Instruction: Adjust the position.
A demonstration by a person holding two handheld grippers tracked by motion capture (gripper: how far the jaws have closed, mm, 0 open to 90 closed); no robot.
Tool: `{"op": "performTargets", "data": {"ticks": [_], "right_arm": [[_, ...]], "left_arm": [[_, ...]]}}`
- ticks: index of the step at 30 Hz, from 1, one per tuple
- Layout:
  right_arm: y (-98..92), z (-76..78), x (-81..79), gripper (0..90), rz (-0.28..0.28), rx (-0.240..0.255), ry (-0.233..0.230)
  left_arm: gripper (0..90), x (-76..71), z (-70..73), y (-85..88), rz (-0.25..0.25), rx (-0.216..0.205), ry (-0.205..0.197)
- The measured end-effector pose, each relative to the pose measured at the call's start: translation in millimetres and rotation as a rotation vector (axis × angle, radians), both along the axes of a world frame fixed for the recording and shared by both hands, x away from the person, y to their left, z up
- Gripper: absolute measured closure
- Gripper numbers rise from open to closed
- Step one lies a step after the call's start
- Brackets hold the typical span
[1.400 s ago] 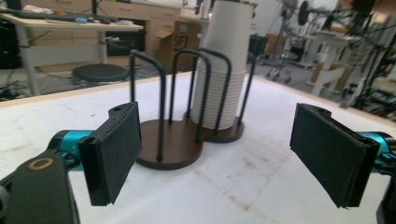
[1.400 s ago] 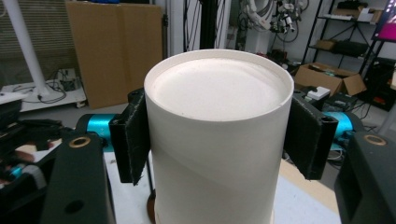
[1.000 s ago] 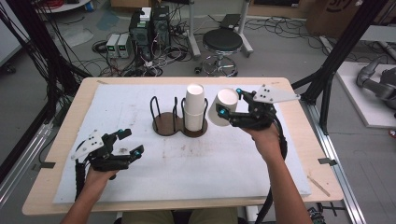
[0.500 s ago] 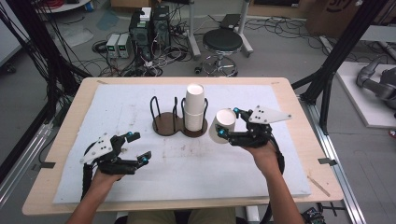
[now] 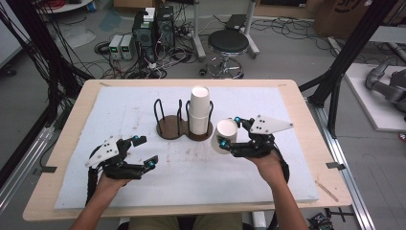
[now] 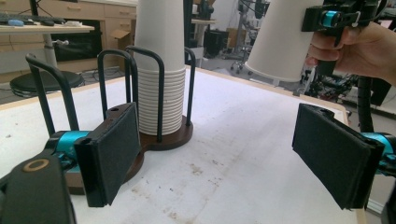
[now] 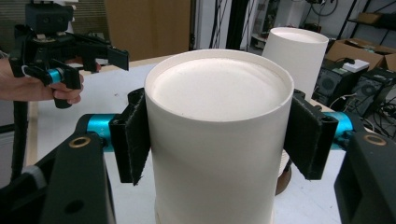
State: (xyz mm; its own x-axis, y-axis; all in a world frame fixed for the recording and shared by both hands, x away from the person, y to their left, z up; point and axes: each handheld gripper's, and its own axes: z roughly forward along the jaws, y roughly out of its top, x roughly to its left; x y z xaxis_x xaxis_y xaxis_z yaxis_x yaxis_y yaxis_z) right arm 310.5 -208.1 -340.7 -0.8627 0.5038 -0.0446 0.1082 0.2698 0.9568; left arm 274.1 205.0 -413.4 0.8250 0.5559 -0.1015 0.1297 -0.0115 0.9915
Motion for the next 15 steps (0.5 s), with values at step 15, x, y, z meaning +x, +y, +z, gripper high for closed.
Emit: {"op": "performTargets", "data": {"ticks": [15], "right_arm": [[14.0, 2.2, -4.0, 32.5, 0.097, 0.008, 0.018]], "left_arm": [[15.0, 0.2, -0.5, -16.6, -0.089, 0.050, 0.003]]}}
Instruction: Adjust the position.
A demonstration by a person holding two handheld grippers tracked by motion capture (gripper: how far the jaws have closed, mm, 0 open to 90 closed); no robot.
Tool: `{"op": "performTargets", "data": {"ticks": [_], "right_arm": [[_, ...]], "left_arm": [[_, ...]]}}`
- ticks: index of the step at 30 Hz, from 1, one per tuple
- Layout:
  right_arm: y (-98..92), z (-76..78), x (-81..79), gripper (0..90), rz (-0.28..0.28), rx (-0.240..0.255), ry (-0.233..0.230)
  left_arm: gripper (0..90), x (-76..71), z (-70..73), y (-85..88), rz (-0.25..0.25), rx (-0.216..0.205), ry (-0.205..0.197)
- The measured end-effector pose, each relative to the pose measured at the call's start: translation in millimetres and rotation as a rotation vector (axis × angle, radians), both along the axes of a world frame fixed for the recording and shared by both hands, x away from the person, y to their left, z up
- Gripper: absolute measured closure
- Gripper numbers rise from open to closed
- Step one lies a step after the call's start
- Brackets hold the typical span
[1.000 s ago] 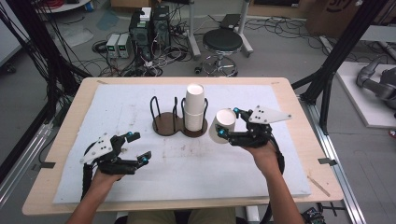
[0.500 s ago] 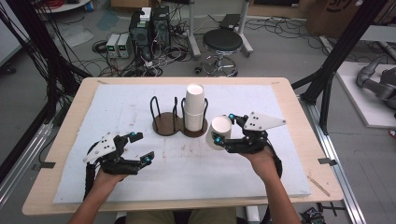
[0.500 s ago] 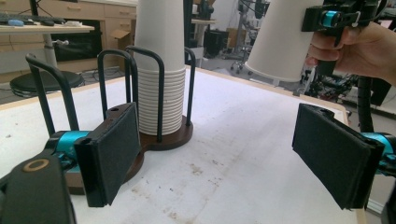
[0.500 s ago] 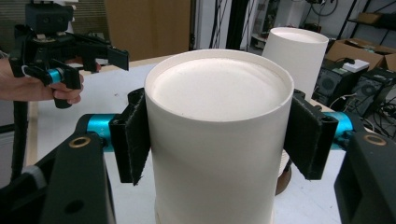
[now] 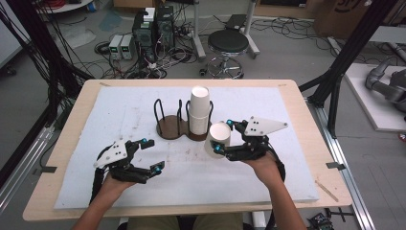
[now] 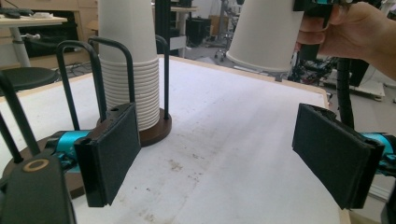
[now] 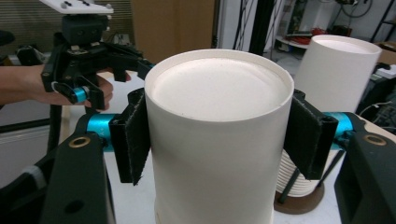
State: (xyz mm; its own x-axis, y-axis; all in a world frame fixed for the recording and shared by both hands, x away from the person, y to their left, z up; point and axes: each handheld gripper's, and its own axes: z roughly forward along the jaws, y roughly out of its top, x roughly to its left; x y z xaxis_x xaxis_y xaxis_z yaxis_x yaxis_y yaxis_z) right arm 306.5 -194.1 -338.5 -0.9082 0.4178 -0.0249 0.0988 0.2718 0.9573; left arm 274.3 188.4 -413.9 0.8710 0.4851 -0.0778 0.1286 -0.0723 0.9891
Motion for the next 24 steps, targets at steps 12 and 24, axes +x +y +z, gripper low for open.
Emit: {"op": "performTargets", "data": {"ticks": [12, 24], "right_arm": [[12.6, -1.3, -6.4, 32.5, 0.055, 0.006, 0.011], [22.9, -6.7, -8.4, 32.5, 0.095, 0.009, 0.038]], "left_arm": [[15.0, 8.9, 9.8, -33.5, -0.081, 0.017, -0.028], [15.1, 20.7, 10.3, -73.7, -0.174, 0.031, -0.025]]}}
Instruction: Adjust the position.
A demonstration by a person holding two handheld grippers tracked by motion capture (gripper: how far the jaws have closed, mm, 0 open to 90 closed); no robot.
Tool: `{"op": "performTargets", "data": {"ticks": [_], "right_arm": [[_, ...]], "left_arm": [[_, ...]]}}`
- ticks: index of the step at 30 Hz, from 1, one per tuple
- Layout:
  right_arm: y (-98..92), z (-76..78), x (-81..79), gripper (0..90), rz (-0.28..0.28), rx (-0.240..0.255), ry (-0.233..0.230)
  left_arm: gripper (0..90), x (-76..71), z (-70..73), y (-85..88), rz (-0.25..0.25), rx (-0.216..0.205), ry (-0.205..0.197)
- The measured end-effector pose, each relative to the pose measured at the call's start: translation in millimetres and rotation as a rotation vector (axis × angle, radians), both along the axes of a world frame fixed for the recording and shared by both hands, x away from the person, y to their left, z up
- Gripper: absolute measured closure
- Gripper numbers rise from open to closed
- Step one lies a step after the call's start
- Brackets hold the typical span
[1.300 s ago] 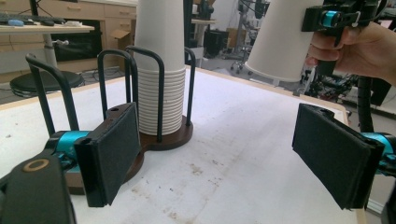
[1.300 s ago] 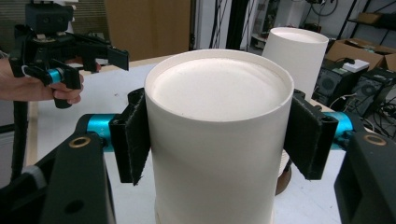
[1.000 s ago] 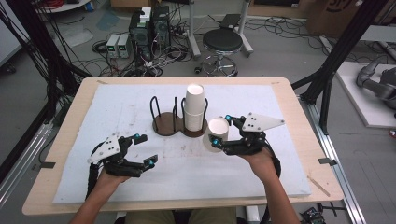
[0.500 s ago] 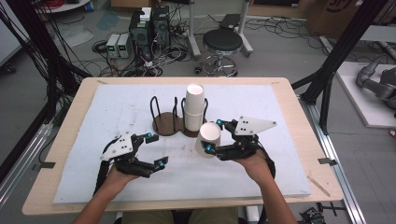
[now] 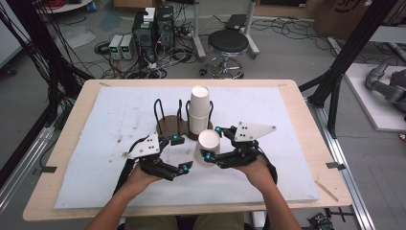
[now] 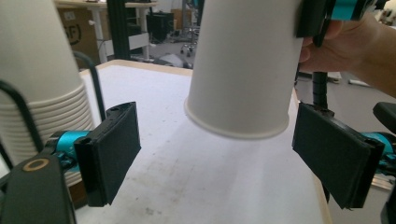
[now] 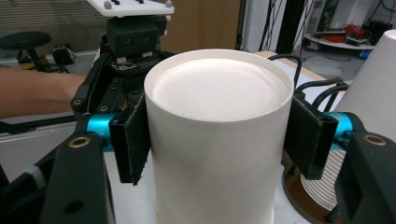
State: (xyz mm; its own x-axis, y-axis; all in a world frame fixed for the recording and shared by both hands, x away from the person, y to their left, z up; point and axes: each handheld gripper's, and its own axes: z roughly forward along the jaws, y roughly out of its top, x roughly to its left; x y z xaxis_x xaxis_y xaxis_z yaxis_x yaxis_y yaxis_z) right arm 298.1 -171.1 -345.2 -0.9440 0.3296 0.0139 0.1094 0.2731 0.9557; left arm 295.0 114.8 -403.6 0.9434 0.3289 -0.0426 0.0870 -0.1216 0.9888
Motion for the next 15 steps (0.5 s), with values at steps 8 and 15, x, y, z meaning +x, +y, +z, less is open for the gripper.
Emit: {"op": "performTargets", "data": {"ticks": [8, 15], "right_arm": [[3.2, -2.9, -0.5, 32.5, 0.014, 0.006, 0.014], [4.8, -4.7, -0.3, 32.5, 0.020, 0.008, 0.024]], "left_arm": [[15.1, 2.9, 1.6, -16.6, -0.043, 0.021, -0.008], [15.1, 4.4, -1.9, -24.6, -0.069, 0.021, 0.003]]}}
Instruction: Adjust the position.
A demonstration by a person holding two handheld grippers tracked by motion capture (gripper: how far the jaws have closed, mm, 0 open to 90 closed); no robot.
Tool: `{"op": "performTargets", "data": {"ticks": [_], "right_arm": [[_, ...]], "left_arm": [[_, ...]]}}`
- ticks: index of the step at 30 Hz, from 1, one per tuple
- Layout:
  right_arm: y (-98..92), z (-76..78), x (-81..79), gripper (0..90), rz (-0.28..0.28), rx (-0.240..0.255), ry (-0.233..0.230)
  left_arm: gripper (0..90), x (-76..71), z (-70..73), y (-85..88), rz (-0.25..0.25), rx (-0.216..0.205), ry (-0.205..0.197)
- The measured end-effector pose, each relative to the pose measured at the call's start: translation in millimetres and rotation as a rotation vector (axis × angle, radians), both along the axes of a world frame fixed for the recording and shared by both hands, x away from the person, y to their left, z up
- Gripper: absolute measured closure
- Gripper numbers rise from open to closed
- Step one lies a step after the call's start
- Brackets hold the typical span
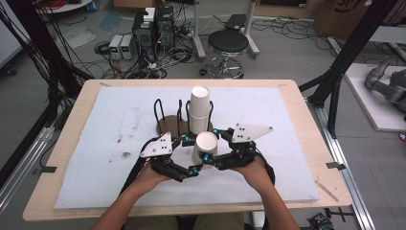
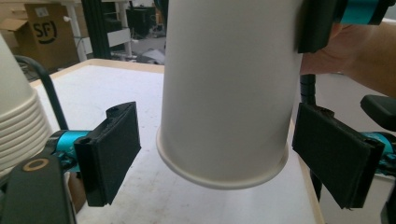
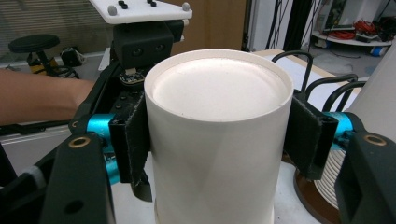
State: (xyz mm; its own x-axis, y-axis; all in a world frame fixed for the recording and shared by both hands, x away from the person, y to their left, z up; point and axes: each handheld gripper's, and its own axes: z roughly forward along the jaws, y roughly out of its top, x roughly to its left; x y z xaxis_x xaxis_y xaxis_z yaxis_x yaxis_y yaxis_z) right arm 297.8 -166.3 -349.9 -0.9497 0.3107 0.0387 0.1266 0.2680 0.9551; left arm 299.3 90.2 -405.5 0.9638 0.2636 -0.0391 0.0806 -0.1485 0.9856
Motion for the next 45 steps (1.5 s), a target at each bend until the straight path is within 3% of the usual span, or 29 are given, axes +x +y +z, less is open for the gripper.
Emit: {"op": "performTargets", "data": {"ticks": [14, 17, 29, 32, 38, 43, 45], "right_arm": [[3.2, -0.2, -1.4, 32.5, 0.027, 0.023, 0.010], [2.6, -0.7, -1.2, 32.6, 0.030, 0.029, 0.018], [2.2, -3.5, -0.4, 30.9, 0.030, 0.034, 0.037], [2.7, -2.7, 0.1, 21.0, 0.015, 0.043, 0.050], [-5.4, 1.8, 0.9, 21.0, 0.003, 0.048, 0.043], [-11.0, 8.5, 0.1, 20.9, 0.029, 0.062, 0.028], [-11.9, 10.9, -0.8, 20.9, 0.040, 0.060, 0.022]], "left_arm": [[15.5, 1.9, -3.5, -9.2, -0.032, -0.004, 0.017], [19.1, 2.1, -3.6, -9.1, -0.039, -0.005, 0.016], [25.8, 0.9, -1.2, -6.2, -0.045, 0.029, 0.003], [25.9, 0.7, 2.2, -5.3, -0.043, 0.057, 0.001], [26.6, 0.9, 14.5, 0.0, -0.035, 0.143, -0.010], [27.3, 4.3, 23.8, 5.9, -0.031, 0.234, 0.014], [30.0, 5.0, 25.6, 6.6, -0.030, 0.246, 0.019]]}}
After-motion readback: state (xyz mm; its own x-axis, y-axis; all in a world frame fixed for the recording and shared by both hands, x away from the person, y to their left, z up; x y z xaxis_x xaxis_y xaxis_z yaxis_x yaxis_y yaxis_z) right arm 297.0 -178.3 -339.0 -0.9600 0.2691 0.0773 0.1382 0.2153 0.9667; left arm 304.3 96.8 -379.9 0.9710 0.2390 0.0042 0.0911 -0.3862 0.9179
